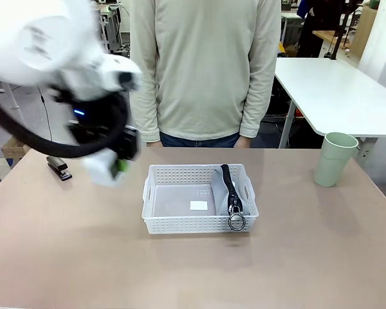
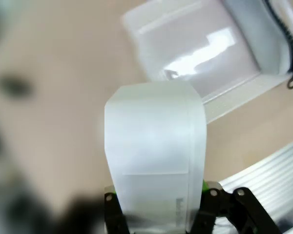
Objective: Efficiently arrange items inside the basket to fit them all.
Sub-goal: Pick up the Digital clock and place it inside the Organizing basket.
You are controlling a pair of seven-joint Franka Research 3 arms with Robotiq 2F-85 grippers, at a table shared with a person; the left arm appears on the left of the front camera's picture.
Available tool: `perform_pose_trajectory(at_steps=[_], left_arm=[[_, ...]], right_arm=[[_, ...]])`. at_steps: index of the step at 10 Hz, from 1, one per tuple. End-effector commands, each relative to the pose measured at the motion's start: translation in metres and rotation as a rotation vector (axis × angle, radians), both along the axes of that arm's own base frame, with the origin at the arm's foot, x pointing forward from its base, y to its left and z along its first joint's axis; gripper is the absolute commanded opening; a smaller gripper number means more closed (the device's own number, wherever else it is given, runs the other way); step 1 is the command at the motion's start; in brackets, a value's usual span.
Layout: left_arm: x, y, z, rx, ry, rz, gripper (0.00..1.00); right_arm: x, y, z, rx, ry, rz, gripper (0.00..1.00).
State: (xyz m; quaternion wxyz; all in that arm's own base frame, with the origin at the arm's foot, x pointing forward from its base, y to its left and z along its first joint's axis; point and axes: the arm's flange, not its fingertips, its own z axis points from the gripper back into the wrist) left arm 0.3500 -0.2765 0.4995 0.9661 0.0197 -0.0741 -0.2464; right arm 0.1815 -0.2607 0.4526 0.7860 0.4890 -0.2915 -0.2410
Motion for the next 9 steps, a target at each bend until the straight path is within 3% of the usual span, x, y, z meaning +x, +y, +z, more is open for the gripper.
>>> perform_pose_trajectory(at_steps=[1,2,3,4,5,8,9], left_arm=[[0.034,-0.031,-0.029,0.057,-0.041,-0.299,0.52],[0.030,-0.053,-0.041,0.080,-0.074,-0.383,0.52],[0.032,-0.063,-0.042,0.053,-0.040,-0.438,0.52],[0.042,-0.059,-0.037,0.048,0.033,-0.422,0.52],[0.017,-0.078,-0.060,0.072,-0.030,-0.386,0.52],[0.030,-0.078,-0.061,0.064,-0.014,-0.415,0.52],[0.049,-0.076,-0.058,-0.105,-0.016,-0.303,0.52]], right_arm=[[0.001,0.000,0.001,-0.006,-0.032,0.006,1.00],[0.001,0.000,0.001,-0.006,-0.032,0.006,1.00],[0.001,0.000,0.001,-0.006,-0.032,0.006,1.00],[0.001,0.000,0.001,-0.006,-0.032,0.006,1.00],[0.001,0.000,0.001,-0.006,-0.032,0.006,1.00],[0.001,0.000,0.001,-0.006,-0.032,0.006,1.00],[0.001,0.000,0.001,-0.006,-0.032,0.006,1.00]])
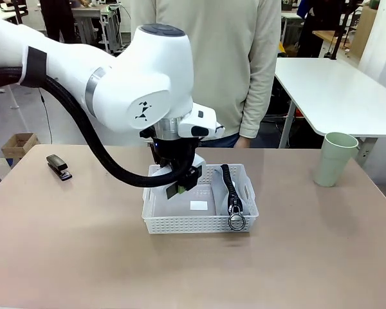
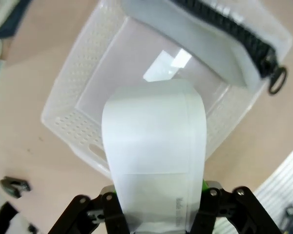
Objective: Efficiently arrange items inside the basket to fit them all.
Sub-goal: Pick up the Digital clock and place it inside the Organizing basket.
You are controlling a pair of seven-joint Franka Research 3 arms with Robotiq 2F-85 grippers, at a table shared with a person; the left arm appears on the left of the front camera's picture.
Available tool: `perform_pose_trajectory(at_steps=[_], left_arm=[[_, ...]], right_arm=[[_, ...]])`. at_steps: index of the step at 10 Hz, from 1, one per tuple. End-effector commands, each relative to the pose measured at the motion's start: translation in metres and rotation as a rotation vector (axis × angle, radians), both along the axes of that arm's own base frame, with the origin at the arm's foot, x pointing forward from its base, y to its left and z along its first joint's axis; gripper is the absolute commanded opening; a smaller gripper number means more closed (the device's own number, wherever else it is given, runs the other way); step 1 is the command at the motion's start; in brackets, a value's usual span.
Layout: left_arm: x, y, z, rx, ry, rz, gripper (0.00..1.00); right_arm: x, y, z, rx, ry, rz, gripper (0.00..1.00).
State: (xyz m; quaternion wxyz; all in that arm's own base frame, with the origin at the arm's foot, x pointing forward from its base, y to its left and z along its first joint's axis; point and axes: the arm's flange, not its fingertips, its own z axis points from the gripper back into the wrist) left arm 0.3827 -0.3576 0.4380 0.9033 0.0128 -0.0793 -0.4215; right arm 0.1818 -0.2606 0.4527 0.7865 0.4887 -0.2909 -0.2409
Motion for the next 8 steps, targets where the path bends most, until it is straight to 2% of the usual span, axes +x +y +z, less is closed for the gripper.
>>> perform_pose_trajectory(at_steps=[1,2,4,8], left_arm=[[0.037,0.001,-0.006,-0.193,0.010,0.140,0.52],[0.053,-0.005,-0.021,-0.239,0.033,0.149,0.52],[0.066,-0.007,-0.043,-0.169,0.086,0.157,0.52],[0.067,-0.013,-0.087,-0.035,0.103,0.146,0.52]], right_arm=[[0.001,0.000,0.001,-0.005,-0.033,0.006,1.00],[0.001,0.000,0.001,-0.005,-0.033,0.006,1.00],[0.001,0.000,0.001,-0.005,-0.033,0.006,1.00],[0.001,0.000,0.001,-0.005,-0.033,0.006,1.00]])
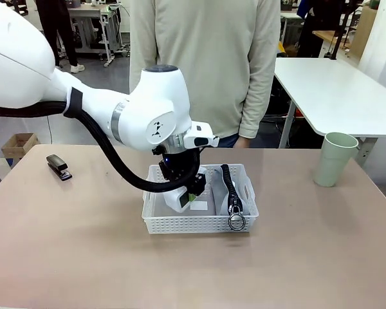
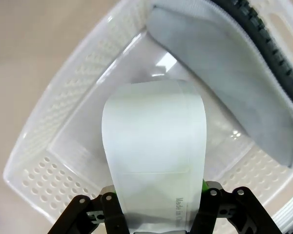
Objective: Efficiently arrange items inside the basket to fit them all.
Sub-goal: Pick up the Digital clock and place it inside the Organizing basket.
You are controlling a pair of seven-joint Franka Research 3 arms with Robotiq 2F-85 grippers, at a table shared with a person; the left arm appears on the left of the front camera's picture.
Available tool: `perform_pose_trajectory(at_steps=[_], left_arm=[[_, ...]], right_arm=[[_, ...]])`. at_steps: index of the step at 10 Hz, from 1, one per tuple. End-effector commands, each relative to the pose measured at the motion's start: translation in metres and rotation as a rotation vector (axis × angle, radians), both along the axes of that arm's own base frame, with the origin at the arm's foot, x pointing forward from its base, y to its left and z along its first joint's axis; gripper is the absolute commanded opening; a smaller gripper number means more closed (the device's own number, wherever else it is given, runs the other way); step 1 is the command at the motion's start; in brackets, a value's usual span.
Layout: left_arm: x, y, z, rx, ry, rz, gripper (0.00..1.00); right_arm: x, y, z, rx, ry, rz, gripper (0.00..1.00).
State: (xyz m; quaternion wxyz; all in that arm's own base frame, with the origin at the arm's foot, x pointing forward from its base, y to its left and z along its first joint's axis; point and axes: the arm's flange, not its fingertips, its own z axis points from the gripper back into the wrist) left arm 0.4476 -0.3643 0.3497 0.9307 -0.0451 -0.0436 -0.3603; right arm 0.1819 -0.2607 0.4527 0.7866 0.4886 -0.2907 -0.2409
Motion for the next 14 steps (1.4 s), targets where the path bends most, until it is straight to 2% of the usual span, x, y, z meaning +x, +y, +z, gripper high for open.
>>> perform_pose_trajectory(at_steps=[1,5,6,10,12,13,14], left_arm=[[0.002,-0.007,-0.004,0.071,0.015,0.013,0.52],[0.003,-0.011,-0.007,0.096,0.027,0.014,0.54],[0.002,-0.011,-0.007,0.115,0.034,-0.004,1.00],[-0.002,-0.006,0.006,0.058,-0.008,0.007,1.00],[-0.013,-0.001,0.016,0.036,-0.017,0.006,1.00],[-0.016,0.004,0.025,0.021,-0.018,0.003,1.00],[-0.017,0.011,0.047,0.029,0.024,-0.048,1.00]], right_arm=[[0.001,0.000,0.001,-0.005,-0.034,0.006,1.00],[0.001,0.000,0.001,-0.005,-0.034,0.006,1.00],[0.001,0.000,0.001,-0.005,-0.034,0.006,1.00],[0.001,0.000,0.001,-0.005,-0.034,0.006,1.00],[0.001,0.000,0.001,-0.005,-0.034,0.006,1.00],[0.001,0.000,0.001,-0.005,-0.034,0.006,1.00],[0.001,0.000,0.001,-0.005,-0.034,0.006,1.00]])
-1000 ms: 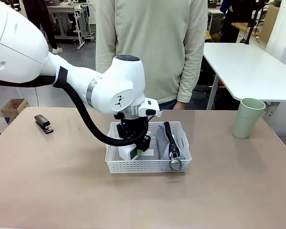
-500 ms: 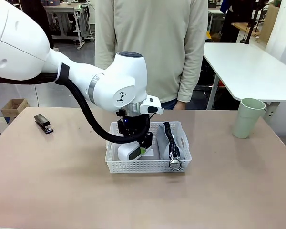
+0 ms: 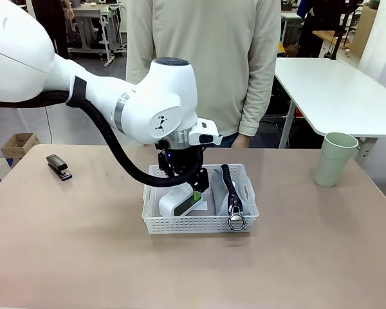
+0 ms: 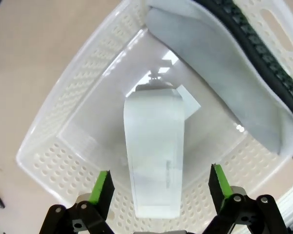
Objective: Efficiently arrange items inside the basket to fit them all.
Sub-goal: Pick up the Digital clock and place it inside the Organizing basket.
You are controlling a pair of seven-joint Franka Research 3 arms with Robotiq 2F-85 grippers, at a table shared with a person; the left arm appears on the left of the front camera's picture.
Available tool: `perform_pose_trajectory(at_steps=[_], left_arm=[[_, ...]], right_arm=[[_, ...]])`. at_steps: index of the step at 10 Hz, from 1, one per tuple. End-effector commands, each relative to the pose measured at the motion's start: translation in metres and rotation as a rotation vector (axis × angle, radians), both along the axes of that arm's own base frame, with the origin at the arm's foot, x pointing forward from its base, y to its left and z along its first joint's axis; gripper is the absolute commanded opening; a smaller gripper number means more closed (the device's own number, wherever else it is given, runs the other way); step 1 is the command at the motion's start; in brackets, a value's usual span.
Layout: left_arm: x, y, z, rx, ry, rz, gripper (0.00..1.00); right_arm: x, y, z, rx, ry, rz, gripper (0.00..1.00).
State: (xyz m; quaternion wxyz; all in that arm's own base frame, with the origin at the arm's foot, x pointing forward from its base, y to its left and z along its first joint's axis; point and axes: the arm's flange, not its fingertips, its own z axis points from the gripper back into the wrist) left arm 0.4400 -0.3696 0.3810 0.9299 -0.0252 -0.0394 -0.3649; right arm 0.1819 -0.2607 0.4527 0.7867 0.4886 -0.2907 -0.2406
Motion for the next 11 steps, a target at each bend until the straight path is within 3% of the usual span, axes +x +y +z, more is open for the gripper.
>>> perform_pose_trajectory(at_steps=[1,2,3,4,5,8,9,11], left_arm=[[-0.009,0.038,0.061,-0.052,0.090,-0.086,1.00],[-0.007,0.078,0.117,-0.144,0.136,-0.048,1.00],[-0.005,0.118,0.152,-0.161,0.247,0.083,1.00],[-0.006,0.161,0.172,-0.208,0.343,0.125,1.00],[-0.012,0.209,0.182,-0.268,0.383,0.256,1.00],[-0.068,0.388,0.175,-0.694,0.472,0.524,1.00],[-0.096,0.445,0.161,-0.839,0.466,0.656,1.00],[-0.149,0.525,0.116,-1.174,0.348,0.859,1.00]], right_arm=[[0.001,0.000,0.001,-0.005,-0.033,0.005,1.00],[0.001,0.000,0.001,-0.005,-0.033,0.005,1.00],[0.001,0.000,0.001,-0.005,-0.033,0.005,1.00],[0.001,0.000,0.001,-0.005,-0.033,0.005,1.00],[0.001,0.000,0.001,-0.005,-0.033,0.005,1.00],[0.001,0.000,0.001,-0.005,-0.033,0.005,1.00],[0.001,0.000,0.001,-0.005,-0.033,0.005,1.00],[0.001,0.000,0.001,-0.005,-0.033,0.005,1.00]])
